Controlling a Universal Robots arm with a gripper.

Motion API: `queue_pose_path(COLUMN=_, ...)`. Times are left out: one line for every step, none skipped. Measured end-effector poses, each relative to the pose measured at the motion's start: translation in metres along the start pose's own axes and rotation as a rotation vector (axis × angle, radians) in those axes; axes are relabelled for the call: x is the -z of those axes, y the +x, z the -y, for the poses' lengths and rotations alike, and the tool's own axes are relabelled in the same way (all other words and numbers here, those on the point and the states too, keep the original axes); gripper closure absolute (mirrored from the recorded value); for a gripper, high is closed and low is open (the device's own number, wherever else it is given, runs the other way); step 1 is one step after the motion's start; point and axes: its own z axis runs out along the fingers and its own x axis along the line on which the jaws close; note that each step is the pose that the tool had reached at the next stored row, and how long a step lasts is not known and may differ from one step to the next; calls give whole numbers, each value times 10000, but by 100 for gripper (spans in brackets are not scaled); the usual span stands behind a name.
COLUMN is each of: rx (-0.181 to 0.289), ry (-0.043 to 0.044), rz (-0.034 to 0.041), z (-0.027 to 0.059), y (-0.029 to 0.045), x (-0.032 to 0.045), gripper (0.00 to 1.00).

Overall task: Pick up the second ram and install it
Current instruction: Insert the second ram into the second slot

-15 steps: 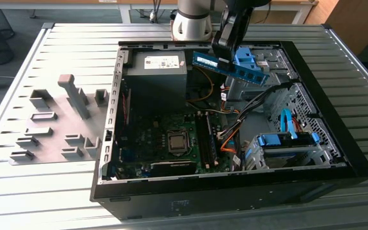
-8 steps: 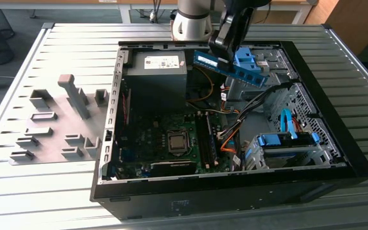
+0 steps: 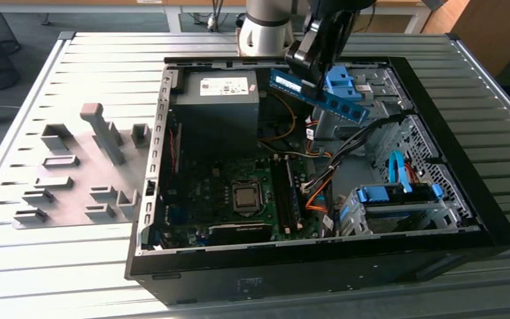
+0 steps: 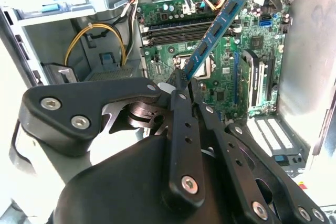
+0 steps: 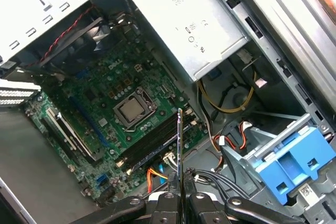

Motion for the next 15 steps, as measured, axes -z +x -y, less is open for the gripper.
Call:
queue_pose_path(rx=-67, ry=1, rz=1, z=0, y=0, x=0, gripper=86)
queue_pose_path(rx=-134, ry=3, rz=1, z=0, y=0, x=-1, gripper=86)
queue_pose_path(rx=-202, ry=4, rz=1, z=0, y=0, x=-1, gripper=86)
queue_pose_path(rx=-271, ry=5, rz=1, z=0, y=0, x=-1, gripper=86)
queue_pose_path(rx=-338, ry=7, rz=2, z=0, y=0, x=-1, gripper=86)
queue_pose_path(rx=-397, ry=8, rz=2, z=0, y=0, x=-2, gripper=86)
queue_pose_path(rx=-457, ry=9, rz=2, z=0, y=0, x=-2, gripper=86)
queue_pose_path(rx=-518, ry=10, rz=3, z=0, y=0, x=-2, gripper=86)
queue_pose_path(rx=-579, ry=12, rz=3, z=0, y=0, x=-3, gripper=86)
queue_pose_path(rx=-638, ry=13, rz=3, z=0, y=0, x=-3, gripper=86)
queue_pose_path(rx=-692, ry=14, rz=3, z=0, y=0, x=-3, gripper=86)
queue_pose_path(rx=-748, ry=15, rz=4, z=0, y=0, x=-4, gripper=86)
queue_pose_path(rx=-799, ry=16, rz=3, z=0, y=0, x=-4, gripper=86)
queue_pose_path(rx=-854, ry=18, rz=3, z=0, y=0, x=-4, gripper=86)
queue_pose_path(rx=-915, ry=19, rz=4, z=0, y=0, x=-5, gripper=86)
